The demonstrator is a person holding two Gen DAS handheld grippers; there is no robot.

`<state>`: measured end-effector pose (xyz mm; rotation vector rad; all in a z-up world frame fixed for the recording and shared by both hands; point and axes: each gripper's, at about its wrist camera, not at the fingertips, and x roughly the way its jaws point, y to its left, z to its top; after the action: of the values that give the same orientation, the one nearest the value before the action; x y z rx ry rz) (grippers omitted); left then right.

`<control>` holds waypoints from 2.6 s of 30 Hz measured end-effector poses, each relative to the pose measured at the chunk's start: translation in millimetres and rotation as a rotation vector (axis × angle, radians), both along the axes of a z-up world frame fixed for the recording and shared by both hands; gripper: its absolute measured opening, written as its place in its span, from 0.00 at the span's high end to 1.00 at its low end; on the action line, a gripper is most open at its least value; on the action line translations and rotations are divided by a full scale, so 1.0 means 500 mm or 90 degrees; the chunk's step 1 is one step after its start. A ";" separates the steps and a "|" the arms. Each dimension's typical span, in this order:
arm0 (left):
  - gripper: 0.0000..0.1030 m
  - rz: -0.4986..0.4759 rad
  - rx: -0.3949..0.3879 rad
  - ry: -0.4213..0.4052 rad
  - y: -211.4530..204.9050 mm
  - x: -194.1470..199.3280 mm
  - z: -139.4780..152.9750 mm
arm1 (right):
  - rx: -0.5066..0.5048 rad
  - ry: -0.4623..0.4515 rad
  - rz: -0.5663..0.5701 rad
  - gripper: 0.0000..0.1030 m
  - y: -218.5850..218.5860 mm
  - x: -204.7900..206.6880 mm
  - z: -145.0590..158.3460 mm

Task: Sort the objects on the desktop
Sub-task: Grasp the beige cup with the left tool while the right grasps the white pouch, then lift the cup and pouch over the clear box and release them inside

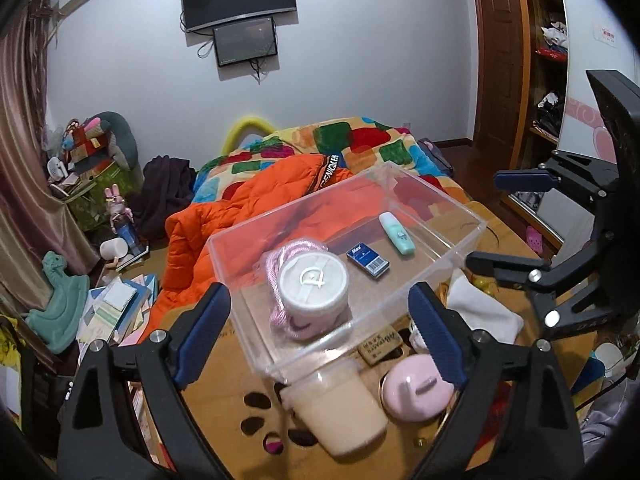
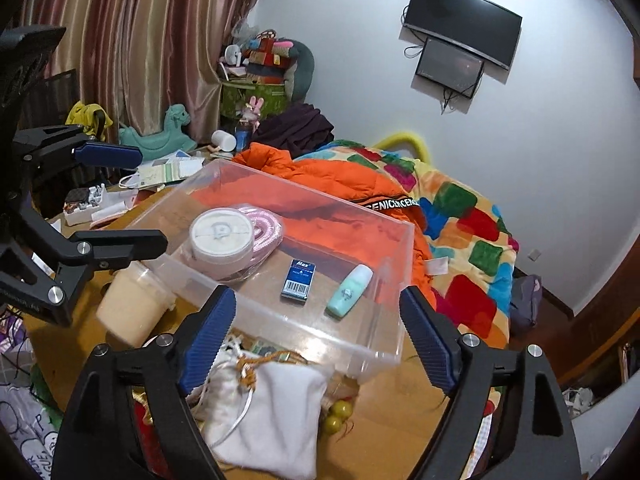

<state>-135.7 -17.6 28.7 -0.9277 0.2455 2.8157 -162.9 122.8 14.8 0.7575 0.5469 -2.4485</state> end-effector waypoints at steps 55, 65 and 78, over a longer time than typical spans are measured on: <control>0.30 0.064 0.184 -0.166 -0.066 -0.011 -0.212 | -0.027 -0.196 0.029 0.68 0.020 -0.018 -0.189; 0.33 0.089 0.196 -0.166 -0.096 0.006 -0.212 | -0.110 -0.253 0.037 0.79 0.063 -0.006 -0.157; 0.34 0.100 0.208 -0.118 -0.119 0.035 -0.174 | -0.194 -0.235 0.035 0.80 0.096 0.010 -0.077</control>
<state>-117.9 -77.1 -58.4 -1.1591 -0.3151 2.7595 -157.9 170.8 -23.9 1.0136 0.0524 -2.1959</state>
